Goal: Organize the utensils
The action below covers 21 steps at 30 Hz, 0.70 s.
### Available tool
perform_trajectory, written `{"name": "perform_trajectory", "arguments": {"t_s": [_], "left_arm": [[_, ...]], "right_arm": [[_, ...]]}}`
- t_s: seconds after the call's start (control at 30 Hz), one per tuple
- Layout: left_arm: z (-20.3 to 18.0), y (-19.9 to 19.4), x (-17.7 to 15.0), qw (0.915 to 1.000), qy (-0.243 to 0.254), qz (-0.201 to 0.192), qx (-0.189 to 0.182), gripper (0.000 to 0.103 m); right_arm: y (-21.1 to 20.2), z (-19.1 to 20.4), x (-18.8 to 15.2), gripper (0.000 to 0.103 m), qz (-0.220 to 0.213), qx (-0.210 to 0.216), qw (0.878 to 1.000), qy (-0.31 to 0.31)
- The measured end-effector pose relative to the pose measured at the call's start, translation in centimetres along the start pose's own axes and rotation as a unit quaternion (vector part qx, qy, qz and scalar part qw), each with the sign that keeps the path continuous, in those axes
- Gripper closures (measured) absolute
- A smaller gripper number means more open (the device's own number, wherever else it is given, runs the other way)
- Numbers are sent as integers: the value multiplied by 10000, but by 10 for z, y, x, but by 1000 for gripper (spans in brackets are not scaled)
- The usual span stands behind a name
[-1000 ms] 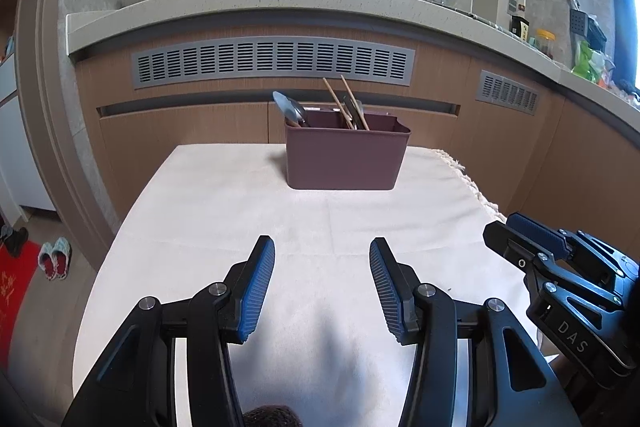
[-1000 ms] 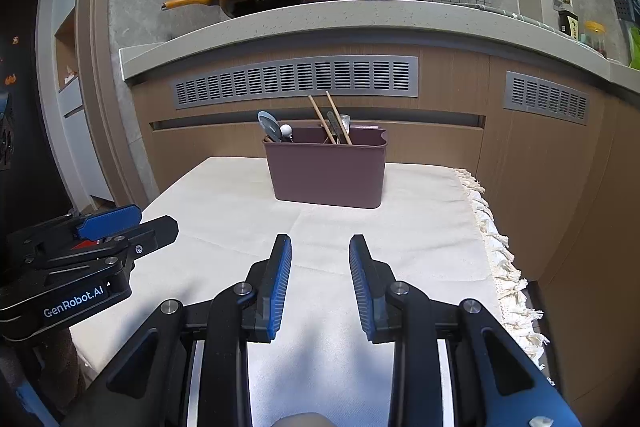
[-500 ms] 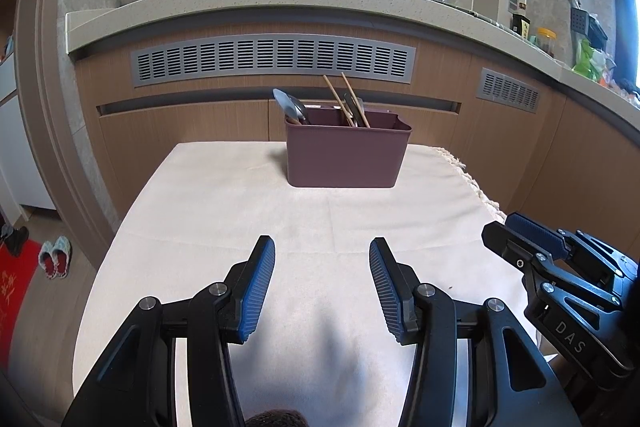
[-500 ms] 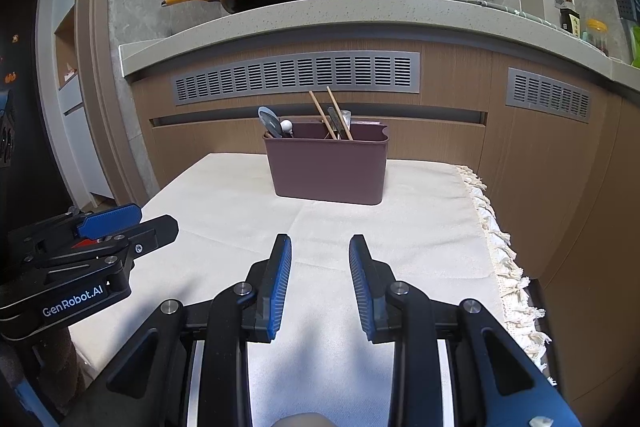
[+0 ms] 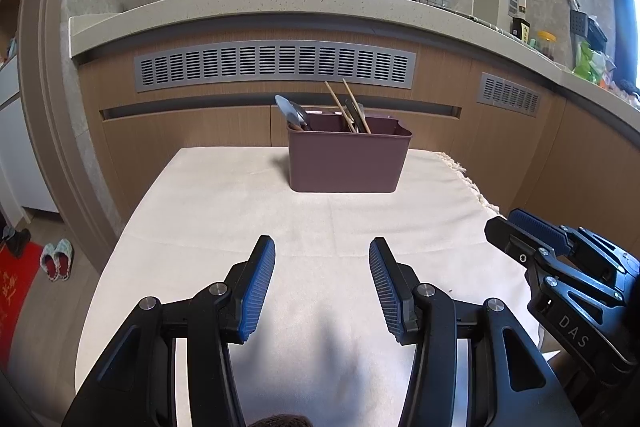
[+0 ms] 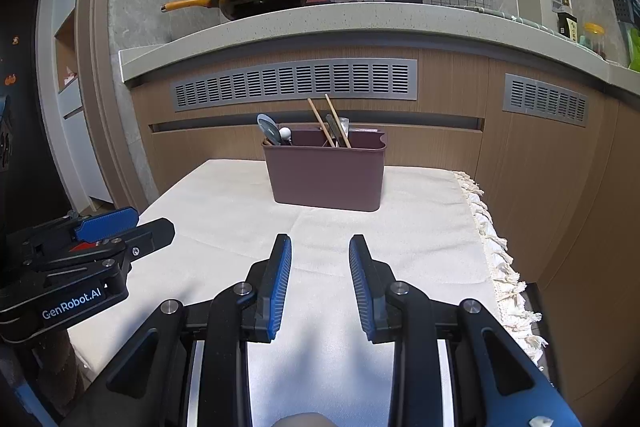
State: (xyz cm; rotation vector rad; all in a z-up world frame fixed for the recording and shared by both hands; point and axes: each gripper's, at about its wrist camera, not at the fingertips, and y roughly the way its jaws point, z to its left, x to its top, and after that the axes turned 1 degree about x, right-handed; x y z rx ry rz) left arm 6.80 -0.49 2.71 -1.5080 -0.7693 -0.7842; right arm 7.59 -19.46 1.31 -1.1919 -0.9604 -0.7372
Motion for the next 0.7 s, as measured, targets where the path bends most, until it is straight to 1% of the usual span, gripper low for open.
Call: {"name": "perform_trajectory", "arguments": {"t_s": [0.5, 0.7], "left_arm": [[-2, 0, -2, 10000, 40, 6, 66, 53], [2, 5, -2, 9999, -33, 68, 80, 53]], "right_arm": [[0, 3, 2, 74, -29, -6, 10000, -17], [0, 3, 2, 74, -20, -4, 10000, -10]]}}
